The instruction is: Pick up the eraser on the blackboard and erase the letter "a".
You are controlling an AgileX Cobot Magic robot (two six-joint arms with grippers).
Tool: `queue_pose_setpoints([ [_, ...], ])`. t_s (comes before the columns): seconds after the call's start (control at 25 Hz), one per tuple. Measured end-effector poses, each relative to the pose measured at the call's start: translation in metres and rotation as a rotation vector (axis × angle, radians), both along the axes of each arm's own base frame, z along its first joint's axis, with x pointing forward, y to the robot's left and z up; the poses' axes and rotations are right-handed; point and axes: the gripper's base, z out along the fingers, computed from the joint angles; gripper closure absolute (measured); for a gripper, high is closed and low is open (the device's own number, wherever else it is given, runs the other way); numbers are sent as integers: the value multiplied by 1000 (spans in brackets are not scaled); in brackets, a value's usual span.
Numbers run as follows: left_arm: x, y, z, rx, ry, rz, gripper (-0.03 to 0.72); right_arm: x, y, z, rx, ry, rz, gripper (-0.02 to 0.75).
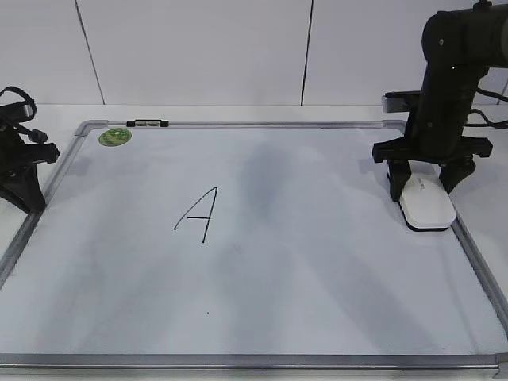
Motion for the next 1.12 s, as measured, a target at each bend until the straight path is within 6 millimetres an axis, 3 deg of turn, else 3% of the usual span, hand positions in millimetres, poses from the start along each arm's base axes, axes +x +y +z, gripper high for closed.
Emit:
queue_pose_setpoints([
  [0.24,0,0,0,-1,0,0,674,0,0,0,3,2,18,183],
  [0.4,0,0,0,-2,0,1,674,0,0,1,3,0,23,91],
  [0.56,0,0,0,-2,0,1,674,0,0,1,4,-2,23,73],
  [0.84,-1,1,-1,-9,16,4,662,-3,-2,25,-5,-57,30,73],
  [1.0,-3,7,2,-33,61,21,564,-5,-2,35,-3,-81,30,73],
  [1.12,2,11,12,-38,47,34,435,-6,-2,42,-2,-95,30,73],
])
